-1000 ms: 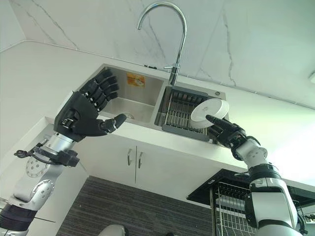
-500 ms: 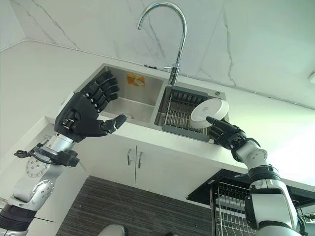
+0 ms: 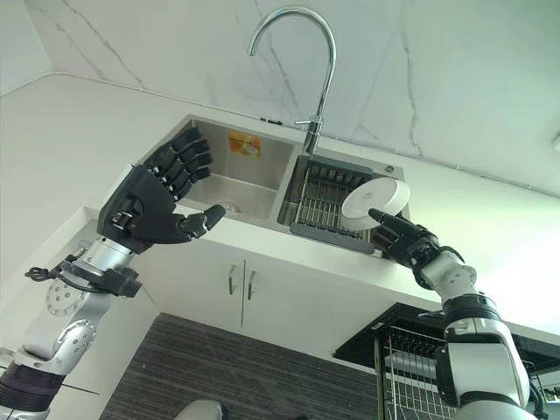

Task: Place the dishes in the dishwasher.

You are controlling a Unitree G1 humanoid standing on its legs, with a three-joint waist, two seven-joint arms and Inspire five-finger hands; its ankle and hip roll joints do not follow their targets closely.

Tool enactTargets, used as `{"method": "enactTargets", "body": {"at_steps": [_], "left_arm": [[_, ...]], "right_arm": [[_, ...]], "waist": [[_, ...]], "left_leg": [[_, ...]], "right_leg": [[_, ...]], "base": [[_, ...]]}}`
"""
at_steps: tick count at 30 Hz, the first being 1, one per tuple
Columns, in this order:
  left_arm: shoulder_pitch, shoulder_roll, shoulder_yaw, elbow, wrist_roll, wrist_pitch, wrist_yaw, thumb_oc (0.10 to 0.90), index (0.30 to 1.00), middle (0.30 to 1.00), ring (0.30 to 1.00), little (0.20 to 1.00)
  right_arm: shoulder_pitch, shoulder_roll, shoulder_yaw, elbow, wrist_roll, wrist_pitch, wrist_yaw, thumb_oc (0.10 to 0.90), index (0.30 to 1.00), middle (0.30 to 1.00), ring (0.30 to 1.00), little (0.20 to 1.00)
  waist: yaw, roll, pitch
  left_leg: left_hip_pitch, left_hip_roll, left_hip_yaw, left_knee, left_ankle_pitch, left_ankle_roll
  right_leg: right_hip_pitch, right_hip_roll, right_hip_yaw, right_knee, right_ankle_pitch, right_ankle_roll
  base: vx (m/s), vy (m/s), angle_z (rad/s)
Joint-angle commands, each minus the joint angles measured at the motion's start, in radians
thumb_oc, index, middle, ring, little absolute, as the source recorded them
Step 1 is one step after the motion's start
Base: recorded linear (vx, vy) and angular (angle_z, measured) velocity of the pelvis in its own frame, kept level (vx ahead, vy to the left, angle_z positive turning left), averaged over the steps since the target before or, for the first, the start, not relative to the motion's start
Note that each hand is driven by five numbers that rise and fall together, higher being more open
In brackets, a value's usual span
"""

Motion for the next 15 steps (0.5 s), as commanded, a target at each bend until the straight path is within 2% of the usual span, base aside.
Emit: {"method": "enactTargets", "body": {"at_steps": [1, 15], "left_arm": [[-0.094, 0.013, -0.005, -0.086, -0.039, -0.073, -0.012, 0.8, 0.9, 0.9, 0.9, 0.9], [-0.089, 0.016, -0.007, -0.088, -0.05, -0.068, -0.009, 0.8, 0.9, 0.9, 0.9, 0.9]], "right_arm": [[-0.15, -0.069, 0.009, 0.027, 0.021, -0.068, 0.031, 0.8, 0.9, 0.9, 0.9, 0.9], [-0.218, -0.089, 0.038, 0.076, 0.004, -0.084, 0.042, 0.8, 0.9, 0.9, 0.9, 0.9]], "waist": [[0.016, 0.032, -0.071], [0.035, 0.038, -0.077]], "left_leg": [[0.17, 0.106, 0.065, -0.095, -0.107, -0.069], [0.156, 0.116, 0.061, -0.095, -0.091, -0.084]], "right_leg": [[-0.073, -0.024, 0.053, 0.017, -0.018, 0.095], [-0.049, -0.011, 0.045, 0.017, -0.05, 0.077]], "base": [[0.0, 0.0, 0.0], [0.0, 0.0, 0.0]]}}
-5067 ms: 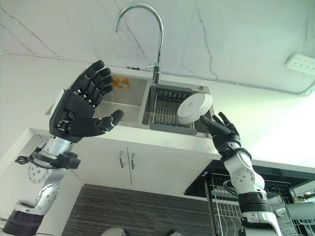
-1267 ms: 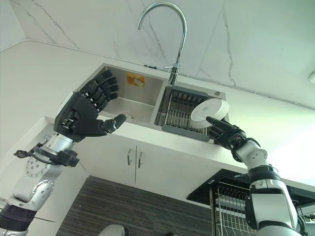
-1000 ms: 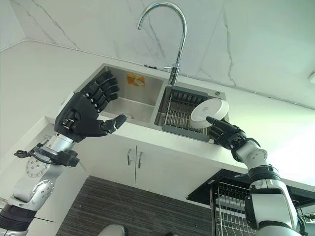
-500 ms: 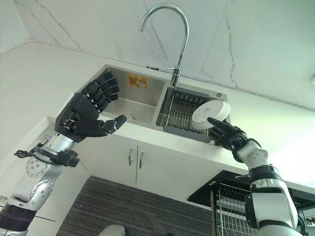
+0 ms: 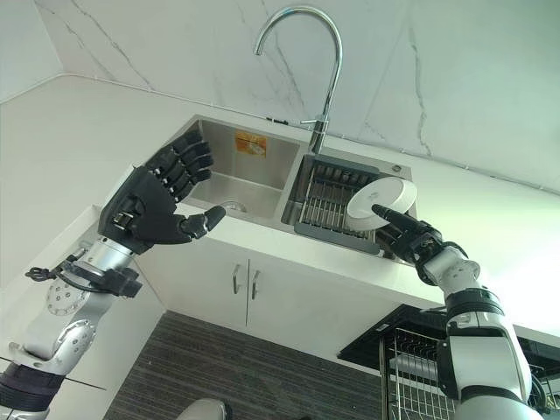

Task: Place the dishes in the dishwasher.

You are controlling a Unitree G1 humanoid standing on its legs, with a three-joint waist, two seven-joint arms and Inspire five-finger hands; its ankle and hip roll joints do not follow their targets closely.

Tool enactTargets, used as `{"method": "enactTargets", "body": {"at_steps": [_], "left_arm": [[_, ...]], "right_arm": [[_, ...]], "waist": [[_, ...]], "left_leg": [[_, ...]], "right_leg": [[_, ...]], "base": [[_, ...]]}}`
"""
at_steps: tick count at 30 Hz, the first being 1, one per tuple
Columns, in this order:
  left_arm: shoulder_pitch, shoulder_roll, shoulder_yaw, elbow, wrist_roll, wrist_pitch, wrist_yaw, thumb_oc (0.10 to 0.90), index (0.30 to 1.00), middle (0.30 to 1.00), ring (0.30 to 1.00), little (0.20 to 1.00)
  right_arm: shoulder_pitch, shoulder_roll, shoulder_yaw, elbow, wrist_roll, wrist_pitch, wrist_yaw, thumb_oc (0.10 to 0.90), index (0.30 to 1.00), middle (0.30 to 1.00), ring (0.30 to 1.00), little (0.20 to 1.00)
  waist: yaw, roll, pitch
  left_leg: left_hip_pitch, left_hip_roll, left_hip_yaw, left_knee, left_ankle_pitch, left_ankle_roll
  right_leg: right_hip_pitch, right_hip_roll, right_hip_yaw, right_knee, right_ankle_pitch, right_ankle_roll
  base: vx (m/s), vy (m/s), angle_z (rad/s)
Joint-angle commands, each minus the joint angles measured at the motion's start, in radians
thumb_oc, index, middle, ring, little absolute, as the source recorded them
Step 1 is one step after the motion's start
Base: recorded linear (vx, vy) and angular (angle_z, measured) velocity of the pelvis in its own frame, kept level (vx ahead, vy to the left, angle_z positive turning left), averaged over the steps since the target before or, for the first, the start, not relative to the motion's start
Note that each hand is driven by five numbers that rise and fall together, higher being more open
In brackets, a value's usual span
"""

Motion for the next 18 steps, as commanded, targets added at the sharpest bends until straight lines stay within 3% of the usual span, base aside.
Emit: {"method": "enactTargets", "body": {"at_steps": [1, 18], "left_arm": [[-0.088, 0.015, -0.006, -0.088, -0.049, -0.084, -0.013, 0.8, 0.9, 0.9, 0.9, 0.9], [-0.079, 0.009, -0.012, -0.089, -0.051, -0.086, -0.014, 0.8, 0.9, 0.9, 0.9, 0.9]], "right_arm": [[-0.158, -0.079, 0.038, 0.001, 0.009, -0.085, 0.037, 0.8, 0.9, 0.9, 0.9, 0.9], [-0.203, -0.078, 0.056, 0.011, -0.011, -0.132, 0.022, 0.8, 0.9, 0.9, 0.9, 0.9]], "waist": [[0.021, 0.018, -0.079], [0.036, 0.025, -0.08]], "left_leg": [[0.154, 0.116, 0.067, -0.087, -0.097, -0.082], [0.134, 0.12, 0.059, -0.087, -0.08, -0.093]], "right_leg": [[-0.054, -0.014, 0.05, 0.023, -0.05, 0.077], [-0.034, -0.007, 0.044, 0.023, -0.073, 0.066]], "base": [[-0.01, 0.006, 0.05], [0.0, 0.001, 0.02]]}}
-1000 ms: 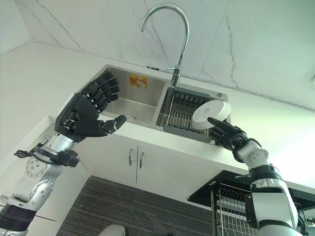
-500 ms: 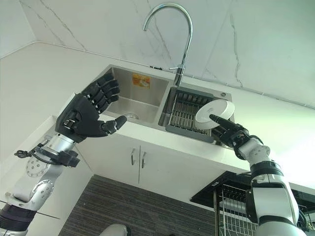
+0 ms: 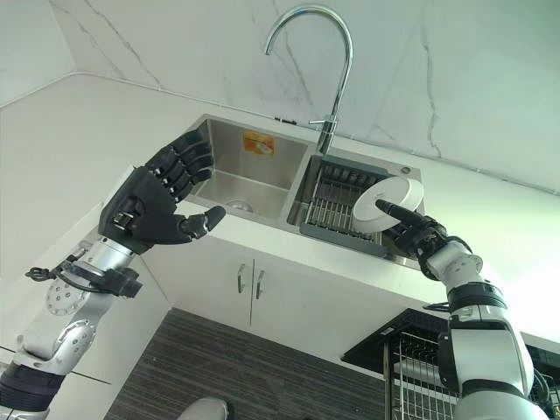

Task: Place the dishes in the dishwasher.

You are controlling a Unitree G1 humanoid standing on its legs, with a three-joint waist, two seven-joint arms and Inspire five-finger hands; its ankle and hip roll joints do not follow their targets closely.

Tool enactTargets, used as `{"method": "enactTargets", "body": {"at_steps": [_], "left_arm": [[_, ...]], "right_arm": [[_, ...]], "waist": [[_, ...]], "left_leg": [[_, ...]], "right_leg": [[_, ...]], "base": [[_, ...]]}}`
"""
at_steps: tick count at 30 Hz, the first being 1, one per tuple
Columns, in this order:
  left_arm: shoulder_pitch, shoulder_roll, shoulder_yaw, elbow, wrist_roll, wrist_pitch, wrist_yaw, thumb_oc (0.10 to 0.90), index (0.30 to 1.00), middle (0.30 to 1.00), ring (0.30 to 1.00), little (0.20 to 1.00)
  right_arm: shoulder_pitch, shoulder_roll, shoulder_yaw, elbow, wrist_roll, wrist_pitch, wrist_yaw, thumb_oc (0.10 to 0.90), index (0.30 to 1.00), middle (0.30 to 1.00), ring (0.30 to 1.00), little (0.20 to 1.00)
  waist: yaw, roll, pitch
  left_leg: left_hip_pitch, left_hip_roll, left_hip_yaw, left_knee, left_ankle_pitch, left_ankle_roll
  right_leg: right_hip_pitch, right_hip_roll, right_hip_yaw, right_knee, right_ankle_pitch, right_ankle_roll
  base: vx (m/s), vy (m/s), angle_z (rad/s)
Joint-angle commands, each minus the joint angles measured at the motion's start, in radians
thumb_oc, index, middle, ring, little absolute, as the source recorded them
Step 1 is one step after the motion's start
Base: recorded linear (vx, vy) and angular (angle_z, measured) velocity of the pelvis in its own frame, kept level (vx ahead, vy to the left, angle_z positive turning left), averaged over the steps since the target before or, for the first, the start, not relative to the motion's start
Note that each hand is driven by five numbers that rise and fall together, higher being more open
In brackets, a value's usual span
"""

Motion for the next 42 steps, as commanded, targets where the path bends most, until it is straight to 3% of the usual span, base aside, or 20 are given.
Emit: {"method": "enactTargets", "body": {"at_steps": [1, 4, 13, 14, 16, 17, 18, 22, 23, 31, 37, 42], "left_arm": [[-0.079, 0.009, -0.012, -0.09, -0.051, -0.086, -0.012, 0.8, 0.9, 0.9, 0.9, 0.9], [-0.079, 0.008, -0.014, -0.092, -0.052, -0.083, -0.008, 0.8, 0.9, 0.9, 0.9, 0.9], [-0.078, -0.005, -0.023, -0.092, -0.039, -0.066, 0.004, 0.8, 0.9, 0.9, 0.9, 0.9], [-0.075, -0.006, -0.024, -0.093, -0.038, -0.062, 0.004, 0.8, 0.9, 0.9, 0.9, 0.9], [-0.073, -0.01, -0.024, -0.096, -0.032, -0.052, 0.004, 0.8, 0.9, 0.9, 0.9, 0.9], [-0.073, -0.01, -0.024, -0.096, -0.032, -0.052, 0.004, 0.8, 0.9, 0.9, 0.9, 0.9], [-0.069, -0.012, -0.029, -0.098, -0.025, -0.042, 0.007, 0.8, 0.9, 0.9, 0.9, 0.9], [-0.055, -0.016, -0.036, -0.098, -0.023, -0.02, 0.002, 0.8, 0.9, 0.9, 0.9, 0.9], [-0.052, -0.012, -0.04, -0.102, -0.028, -0.005, -0.001, 0.8, 0.9, 0.9, 0.9, 0.9], [-0.061, -0.005, -0.062, -0.121, -0.047, -0.005, 0.016, 0.8, 0.9, 0.9, 0.9, 0.9], [-0.045, -0.034, -0.074, -0.111, -0.042, -0.026, 0.009, 0.8, 0.9, 0.9, 0.9, 0.9], [-0.021, -0.047, -0.063, -0.114, -0.043, -0.03, -0.024, 0.8, 0.9, 0.9, 0.9, 0.9]], "right_arm": [[-0.185, -0.068, 0.054, 0.005, 0.012, -0.115, 0.026, 0.8, 0.9, 0.9, 0.9, 0.9], [-0.189, -0.063, 0.064, 0.008, -0.003, -0.112, 0.027, 0.8, 0.9, 0.9, 0.9, 0.9], [-0.204, -0.015, 0.087, 0.016, -0.098, -0.181, -0.049, 0.8, 0.9, 0.9, 0.9, 0.9], [-0.205, -0.009, 0.093, 0.013, -0.104, -0.189, -0.057, 0.764, 0.846, 0.846, 0.846, 0.846], [-0.203, 0.005, 0.097, 0.009, -0.144, -0.199, -0.081, 0.45, 0.375, 0.375, 0.375, 0.375], [-0.203, 0.005, 0.097, 0.009, -0.144, -0.199, -0.081, 0.45, 0.375, 0.375, 0.375, 0.375], [-0.203, 0.011, 0.11, 0.003, -0.15, -0.212, -0.111, 0.4, 0.3, 0.3, 0.3, 0.3], [-0.215, 0.034, 0.103, 0.024, -0.111, -0.247, -0.154, 0.4, 0.3, 0.3, 0.3, 0.3], [-0.222, 0.045, 0.081, 0.024, -0.085, -0.28, -0.19, 0.4, 0.3, 0.3, 0.3, 0.3], [-0.217, 0.062, 0.057, 0.02, -0.087, -0.383, -0.244, 0.4, 0.3, 0.3, 0.3, 0.3], [-0.161, 0.092, 0.055, -0.081, -0.07, -0.462, -0.198, 0.4, 0.3, 0.3, 0.3, 0.3], [-0.127, 0.089, 0.059, -0.169, -0.096, -0.479, -0.144, 0.4, 0.3, 0.3, 0.3, 0.3]], "waist": [[0.014, 0.019, -0.079], [0.016, 0.02, -0.08], [0.028, 0.025, -0.075], [0.031, 0.025, -0.074], [0.033, 0.026, -0.072], [0.033, 0.026, -0.072], [0.035, 0.026, -0.07], [0.045, 0.032, -0.064], [0.05, 0.042, -0.061], [0.051, 0.066, -0.053], [0.036, 0.066, -0.059], [0.025, 0.057, -0.065]], "left_leg": [[0.133, 0.121, 0.069, -0.069, -0.092, -0.087], [0.13, 0.121, 0.068, -0.069, -0.09, -0.089], [0.119, 0.119, 0.066, -0.069, -0.084, -0.087], [0.117, 0.118, 0.064, -0.069, -0.083, -0.087], [0.115, 0.117, 0.062, -0.069, -0.083, -0.087], [0.115, 0.117, 0.062, -0.069, -0.083, -0.087], [0.112, 0.118, 0.065, -0.069, -0.082, -0.088], [0.101, 0.115, 0.065, -0.069, -0.072, -0.087], [0.103, 0.118, 0.065, -0.069, -0.078, -0.088], [0.085, 0.124, 0.07, -0.069, -0.068, -0.09], [0.092, 0.13, 0.083, -0.069, -0.075, -0.086], [0.099, 0.132, 0.089, -0.069, -0.079, -0.086]], "right_leg": [[-0.041, -0.01, 0.06, 0.036, -0.074, 0.066], [-0.04, -0.009, 0.061, 0.036, -0.077, 0.064], [-0.034, -0.006, 0.064, 0.036, -0.088, 0.06], [-0.035, -0.006, 0.065, 0.036, -0.088, 0.06], [-0.036, -0.006, 0.066, 0.036, -0.089, 0.059], [-0.036, -0.006, 0.066, 0.036, -0.089, 0.059], [-0.038, -0.006, 0.068, 0.036, -0.089, 0.06], [-0.05, -0.012, 0.067, 0.036, -0.081, 0.062], [-0.05, -0.011, 0.067, 0.036, -0.085, 0.066], [-0.063, -0.017, 0.063, 0.036, -0.083, 0.069], [-0.054, -0.01, 0.071, 0.036, -0.091, 0.061], [-0.051, -0.002, 0.078, 0.036, -0.097, 0.054]], "base": [[0.0, 0.0, 0.0], [0.0, 0.0, 0.0], [0.0, 0.0, 0.0], [0.0, 0.0, 0.0], [0.0, 0.0, 0.0], [0.02, -0.038, 0.01], [0.03, -0.039, 0.01], [0.04, -0.045, 0.0], [0.04, -0.031, 0.01], [-0.02, 0.007, 0.0], [-0.01, 0.021, -0.01], [0.0, 0.0, 0.0]]}}
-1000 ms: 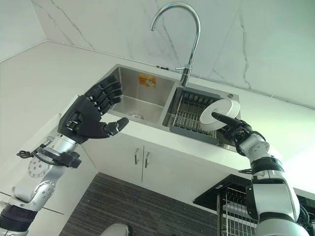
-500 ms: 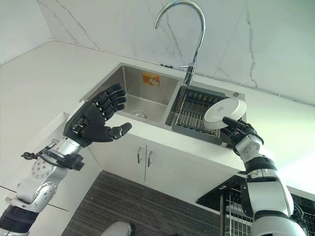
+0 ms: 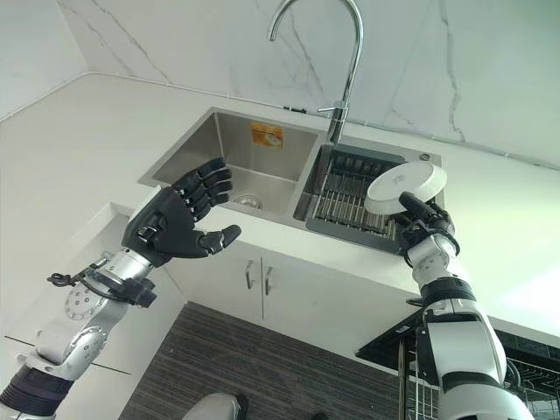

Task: Place the dishes in the dishwasher.

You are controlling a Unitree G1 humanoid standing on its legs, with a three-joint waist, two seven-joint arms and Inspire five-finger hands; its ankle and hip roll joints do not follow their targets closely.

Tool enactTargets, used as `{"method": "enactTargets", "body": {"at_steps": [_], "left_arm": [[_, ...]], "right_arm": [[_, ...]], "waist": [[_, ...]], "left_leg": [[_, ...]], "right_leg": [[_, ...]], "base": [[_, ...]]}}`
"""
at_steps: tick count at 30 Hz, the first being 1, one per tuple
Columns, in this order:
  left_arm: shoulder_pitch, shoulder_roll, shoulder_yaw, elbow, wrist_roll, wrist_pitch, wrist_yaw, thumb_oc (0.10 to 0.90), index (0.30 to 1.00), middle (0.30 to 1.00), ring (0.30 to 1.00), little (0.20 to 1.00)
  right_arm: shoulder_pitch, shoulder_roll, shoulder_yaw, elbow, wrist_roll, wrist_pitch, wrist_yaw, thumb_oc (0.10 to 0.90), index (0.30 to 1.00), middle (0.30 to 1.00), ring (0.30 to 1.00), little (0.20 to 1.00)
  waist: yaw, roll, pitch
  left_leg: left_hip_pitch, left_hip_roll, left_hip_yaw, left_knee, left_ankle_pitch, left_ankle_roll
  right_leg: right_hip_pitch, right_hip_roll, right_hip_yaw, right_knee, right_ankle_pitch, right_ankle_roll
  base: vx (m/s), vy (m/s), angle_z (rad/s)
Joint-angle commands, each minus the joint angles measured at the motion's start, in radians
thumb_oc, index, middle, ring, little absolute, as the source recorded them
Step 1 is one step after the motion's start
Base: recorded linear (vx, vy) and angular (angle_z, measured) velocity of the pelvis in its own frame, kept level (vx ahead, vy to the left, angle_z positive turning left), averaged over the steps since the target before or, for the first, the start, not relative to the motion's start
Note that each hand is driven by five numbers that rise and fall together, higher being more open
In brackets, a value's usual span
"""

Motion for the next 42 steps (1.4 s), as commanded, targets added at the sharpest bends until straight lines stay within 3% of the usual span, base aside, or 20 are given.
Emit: {"method": "enactTargets", "body": {"at_steps": [1, 14, 19, 22, 23, 24, 26, 31, 34, 37, 38, 42], "left_arm": [[-0.025, -0.018, 0.017, -0.113, -0.045, -0.108, -0.031, 0.8, 0.9, 0.9, 0.9, 0.9], [0.041, -0.075, 0.058, -0.11, -0.005, -0.158, -0.09, 0.8, 0.9, 0.9, 0.9, 0.9], [0.093, -0.111, 0.103, -0.13, 0.029, -0.182, -0.088, 0.8, 0.9, 0.9, 0.9, 0.9], [0.099, -0.131, 0.111, -0.127, 0.043, -0.199, -0.087, 0.8, 0.9, 0.9, 0.9, 0.9], [0.099, -0.138, 0.115, -0.123, 0.045, -0.208, -0.094, 0.8, 0.9, 0.9, 0.9, 0.9], [0.105, -0.153, 0.132, -0.136, 0.053, -0.208, -0.099, 0.8, 0.9, 0.9, 0.9, 0.9], [0.107, -0.164, 0.146, -0.148, 0.058, -0.202, -0.107, 0.8, 0.9, 0.9, 0.9, 0.9], [0.098, -0.143, 0.17, -0.146, 0.023, -0.169, -0.15, 0.8, 0.9, 0.9, 0.9, 0.9], [0.114, -0.146, 0.18, -0.163, 0.038, -0.143, -0.175, 0.8, 0.9, 0.9, 0.9, 0.9], [0.149, -0.135, 0.191, -0.167, 0.046, -0.135, -0.17, 0.8, 0.9, 0.9, 0.9, 0.9], [0.156, -0.127, 0.204, -0.164, 0.03, -0.145, -0.18, 0.8, 0.9, 0.9, 0.9, 0.9], [0.151, -0.119, 0.202, -0.169, 0.039, -0.164, -0.177, 0.8, 0.9, 0.9, 0.9, 0.9]], "right_arm": [[-0.094, -0.026, 0.02, -0.15, -0.014, -0.167, 0.107, 0.4, 0.3, 0.3, 0.3, 0.3], [-0.028, -0.031, 0.011, -0.528, -0.121, -0.229, 0.14, 0.4, 0.3, 0.3, 0.3, 0.3], [0.091, 0.021, -0.027, -0.836, -0.156, -0.217, 0.09, 0.4, 0.3, 0.3, 0.3, 0.3], [0.184, 0.061, -0.046, -0.978, -0.182, -0.225, 0.081, 0.4, 0.3, 0.3, 0.3, 0.3], [0.219, 0.081, -0.051, -1.019, -0.203, -0.234, 0.081, 0.4, 0.3, 0.3, 0.3, 0.3], [0.288, 0.109, -0.066, -1.082, -0.236, -0.245, 0.105, 0.4, 0.3, 0.3, 0.3, 0.3], [0.349, 0.13, -0.082, -1.135, -0.279, -0.254, 0.124, 0.4, 0.3, 0.3, 0.3, 0.3], [0.434, 0.16, -0.118, -1.202, -0.352, -0.289, 0.111, 0.4, 0.3, 0.3, 0.3, 0.3], [0.485, 0.148, -0.153, -1.245, -0.335, -0.296, 0.133, 0.4, 0.3, 0.3, 0.3, 0.3], [0.517, 0.152, -0.163, -1.27, -0.313, -0.31, 0.149, 0.4, 0.3, 0.3, 0.3, 0.3], [0.513, 0.154, -0.158, -1.263, -0.302, -0.328, 0.146, 0.4, 0.3, 0.3, 0.3, 0.3], [0.495, 0.154, -0.15, -1.25, -0.29, -0.364, 0.152, 0.4, 0.3, 0.3, 0.3, 0.3]], "waist": [[0.016, -0.008, -0.09], [-0.011, -0.03, -0.101], [-0.026, -0.03, -0.109], [-0.048, -0.033, -0.105], [-0.052, -0.036, -0.098], [-0.05, -0.036, -0.084], [-0.052, -0.039, -0.074], [-0.095, -0.025, -0.05], [-0.097, -0.026, -0.036], [-0.104, -0.011, -0.02], [-0.102, 0.013, -0.017], [-0.082, 0.035, -0.024]], "left_leg": [[0.09, 0.129, 0.083, -0.049, -0.094, -0.083], [0.09, 0.14, 0.107, -0.049, -0.089, -0.082], [0.076, 0.142, 0.102, -0.049, -0.08, -0.082], [0.088, 0.107, 0.139, -0.049, -0.087, -0.061], [0.097, 0.077, 0.142, -0.049, -0.093, -0.049], [0.109, 0.003, 0.109, -0.049, -0.109, -0.022], [0.098, -0.042, 0.097, -0.049, -0.104, -0.004], [0.094, -0.045, 0.112, -0.049, -0.132, 0.016], [0.086, -0.079, 0.063, -0.049, -0.135, 0.021], [0.095, -0.089, 0.051, -0.049, -0.131, 0.032], [0.092, -0.07, 0.056, -0.049, -0.13, 0.045], [0.071, -0.039, 0.087, -0.049, -0.123, 0.065]], "right_leg": [[-0.047, -0.003, 0.08, 0.041, -0.097, 0.058], [-0.042, 0.039, 0.117, 0.041, -0.121, 0.027], [-0.04, 0.081, 0.15, 0.041, -0.145, 0.005], [-0.056, 0.087, 0.175, 0.041, -0.14, 0.01], [-0.066, 0.082, 0.185, 0.041, -0.131, 0.016], [-0.078, 0.075, 0.204, 0.041, -0.117, 0.032], [-0.103, 0.062, 0.221, 0.041, -0.088, 0.046], [-0.187, 0.031, 0.251, 0.041, 0.009, 0.094], [-0.226, 0.022, 0.275, 0.041, 0.046, 0.1], [-0.22, 0.043, 0.242, 0.041, 0.085, 0.085], [-0.143, 0.095, 0.218, 0.041, 0.026, 0.054], [-0.04, 0.109, 0.146, 0.041, -0.001, 0.019]], "base": [[-0.01, -0.007, -0.05], [-0.03, -0.041, -0.14], [-0.05, -0.057, -0.08], [-0.1, 0.029, -0.14], [-0.15, 0.108, -0.21], [-0.18, 0.127, -0.17], [-0.18, 0.153, -0.22], [-0.18, 0.205, -0.23], [-0.12, 0.129, -0.2], [-0.11, 0.126, -0.46], [-0.16, 0.11, -0.55], [-0.14, 0.017, -0.57]]}}
